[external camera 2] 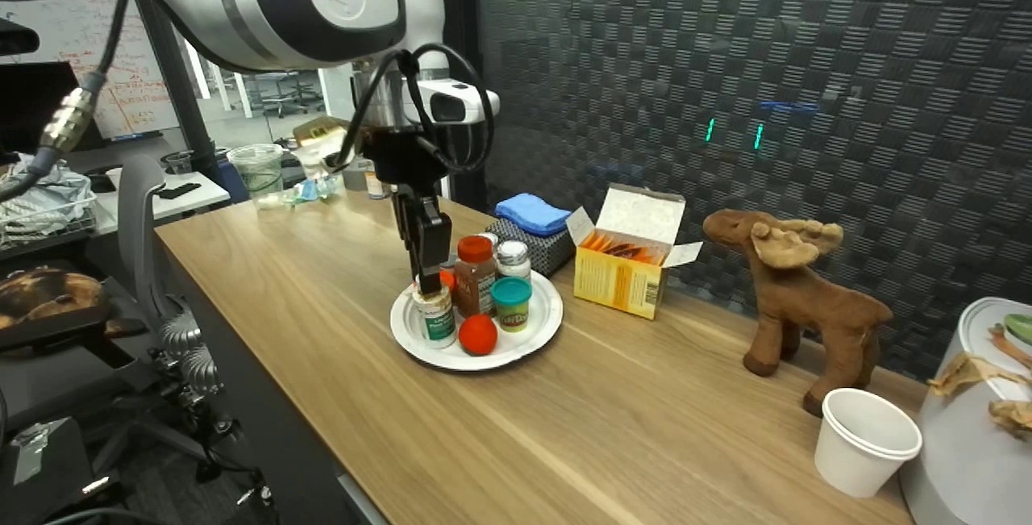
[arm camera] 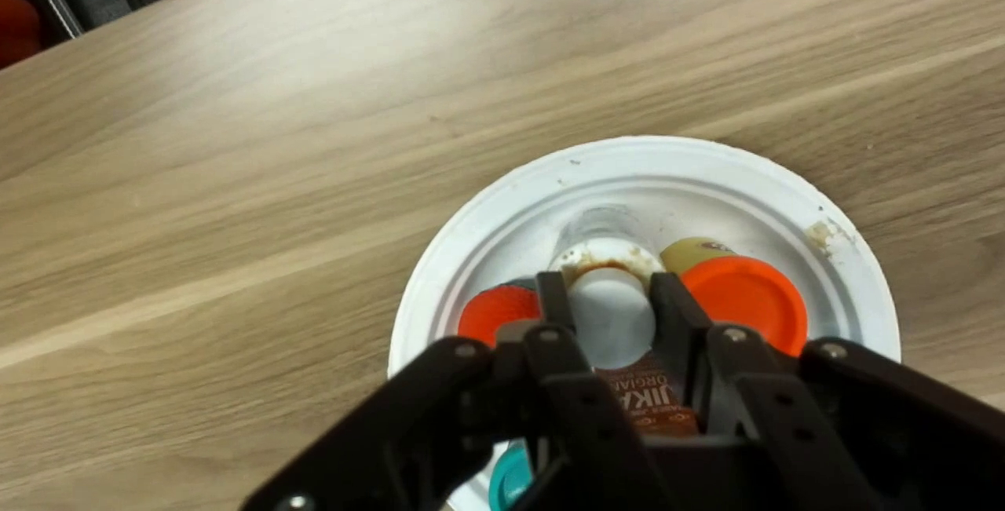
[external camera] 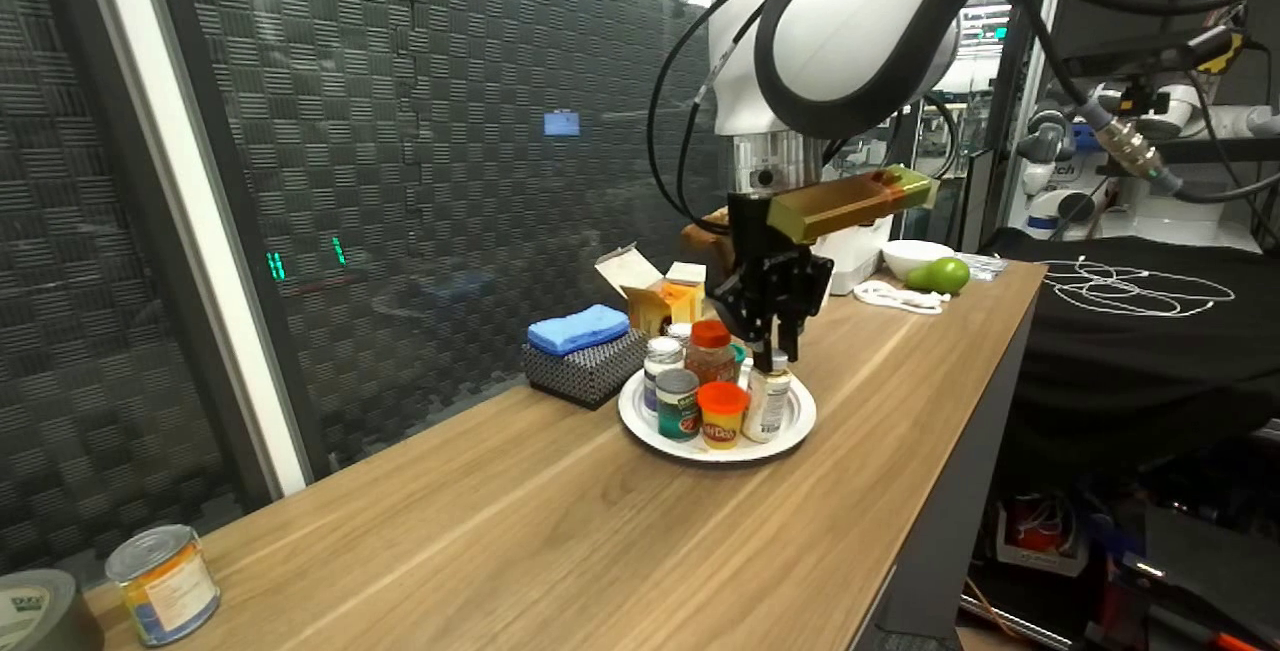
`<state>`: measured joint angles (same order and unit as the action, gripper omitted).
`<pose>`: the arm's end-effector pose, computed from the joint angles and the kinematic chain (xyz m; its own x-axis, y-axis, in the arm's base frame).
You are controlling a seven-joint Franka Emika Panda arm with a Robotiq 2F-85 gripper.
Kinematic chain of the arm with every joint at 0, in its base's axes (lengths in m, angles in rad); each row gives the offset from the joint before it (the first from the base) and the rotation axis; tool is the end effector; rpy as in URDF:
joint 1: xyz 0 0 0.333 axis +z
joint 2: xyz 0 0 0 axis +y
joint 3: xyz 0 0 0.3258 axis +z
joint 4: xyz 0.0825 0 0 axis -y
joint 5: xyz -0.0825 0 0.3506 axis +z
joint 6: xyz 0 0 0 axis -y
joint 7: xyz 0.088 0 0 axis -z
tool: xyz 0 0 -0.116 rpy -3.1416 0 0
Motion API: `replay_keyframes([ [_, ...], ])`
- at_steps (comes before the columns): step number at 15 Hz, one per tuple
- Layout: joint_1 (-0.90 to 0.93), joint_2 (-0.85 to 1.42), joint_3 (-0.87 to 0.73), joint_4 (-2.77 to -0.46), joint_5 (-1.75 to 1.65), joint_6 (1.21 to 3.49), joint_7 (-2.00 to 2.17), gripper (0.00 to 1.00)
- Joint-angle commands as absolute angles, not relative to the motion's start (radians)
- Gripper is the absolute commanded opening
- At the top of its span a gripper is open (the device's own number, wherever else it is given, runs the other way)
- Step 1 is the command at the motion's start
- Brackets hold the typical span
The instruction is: Place the bottles and the strawberry on the white plate
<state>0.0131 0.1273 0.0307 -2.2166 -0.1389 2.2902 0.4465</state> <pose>0.5133 0.0183 0.3396 0.9526 -0.3041 -0.0110 -0.3011 -0.9471 0.1109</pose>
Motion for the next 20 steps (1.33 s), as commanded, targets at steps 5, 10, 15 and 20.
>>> replay_keyframes([
  [5, 0.034, 0.106, 0.015, -2.219, -0.137, 2.291, 0.450, 0.63],
  [10, 0.053, -0.006, 0.025, -2.225, -0.203, 2.189, 0.470, 0.99],
  [15, 0.089, -0.168, 0.096, -2.220, -0.227, 1.993, 0.398, 1.00],
  [20, 0.107, -0.214, 0.154, -2.212, -0.210, 1.883, 0.369, 1.00],
])
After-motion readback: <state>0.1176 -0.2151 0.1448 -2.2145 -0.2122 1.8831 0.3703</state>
